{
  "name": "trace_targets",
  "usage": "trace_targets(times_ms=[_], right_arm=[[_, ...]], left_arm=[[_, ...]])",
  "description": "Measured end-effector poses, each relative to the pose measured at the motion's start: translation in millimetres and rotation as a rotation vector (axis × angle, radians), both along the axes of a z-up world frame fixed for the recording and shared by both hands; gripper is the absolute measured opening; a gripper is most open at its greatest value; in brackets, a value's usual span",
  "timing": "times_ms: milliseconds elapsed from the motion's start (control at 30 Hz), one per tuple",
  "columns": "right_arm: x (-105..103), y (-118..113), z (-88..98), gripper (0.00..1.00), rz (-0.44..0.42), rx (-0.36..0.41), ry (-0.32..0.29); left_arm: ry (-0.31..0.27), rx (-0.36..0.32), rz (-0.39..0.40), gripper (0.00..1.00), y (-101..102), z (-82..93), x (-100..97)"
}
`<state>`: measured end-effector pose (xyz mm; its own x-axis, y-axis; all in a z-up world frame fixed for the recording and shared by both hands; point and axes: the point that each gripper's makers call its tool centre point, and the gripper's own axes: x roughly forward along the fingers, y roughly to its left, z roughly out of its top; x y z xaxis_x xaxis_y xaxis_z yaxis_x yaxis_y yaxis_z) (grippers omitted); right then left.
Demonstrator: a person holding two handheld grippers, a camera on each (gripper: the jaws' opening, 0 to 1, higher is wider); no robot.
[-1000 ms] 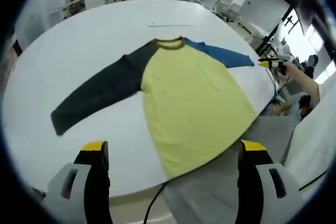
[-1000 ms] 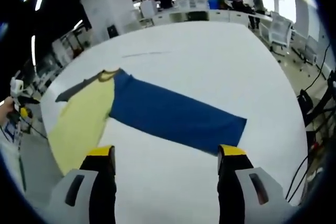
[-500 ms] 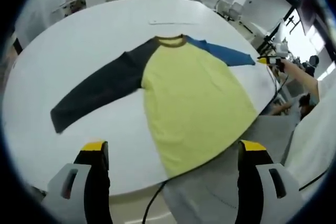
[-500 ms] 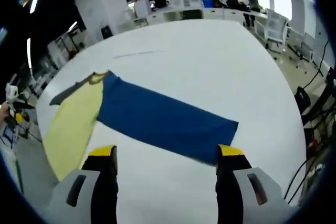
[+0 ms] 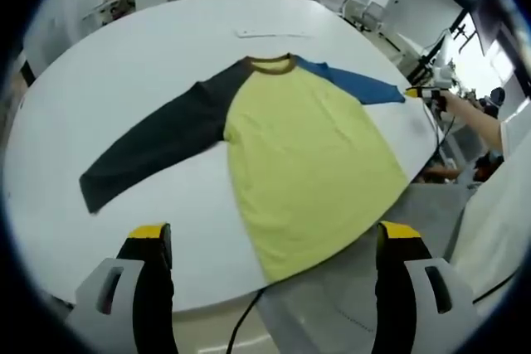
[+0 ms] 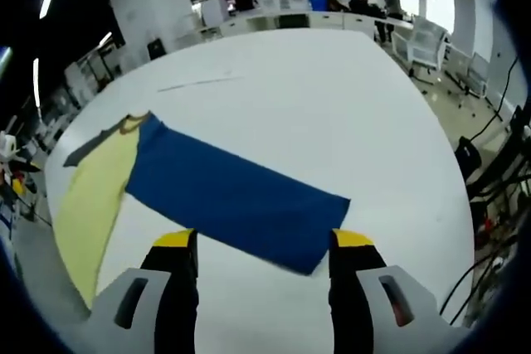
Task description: Fold the garment on the visible template until the final outline fits inside the template.
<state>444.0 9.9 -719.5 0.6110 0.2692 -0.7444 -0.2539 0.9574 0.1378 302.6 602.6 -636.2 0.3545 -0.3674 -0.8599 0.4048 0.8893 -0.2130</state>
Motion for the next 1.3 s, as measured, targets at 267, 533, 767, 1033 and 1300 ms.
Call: trace_targets(times_ms=[267, 533, 767, 1033, 1300], right_arm=[[7, -10, -8.8, 0.63, -0.026, -0.009, 0.009], [23, -19, -14.0, 0.59, -0.038, -0.026, 0.003], [34, -32, -20.7, 0.51, -0.054, -0.044, -0.002], [45, -47, -30.9, 0.44, -0.075, -0.042, 0.007], [51, -55, -34.2, 0.36, -0.083, -0.049, 0.004]], left_arm=[[0.007, 0.004, -0.006, 0.99, -2, -1.8, 2.1], [0.019, 0.001, -0.014, 0.99, -6, -6.5, 3.1], [0.032, 0.01, -0.027, 0.99, -7, -9.3, 2.2], [0.044, 0.011, -0.033, 0.99, -11, -12.3, 2.9], [0.05, 0.014, -0.041, 0.99, -13, -13.6, 4.6]])
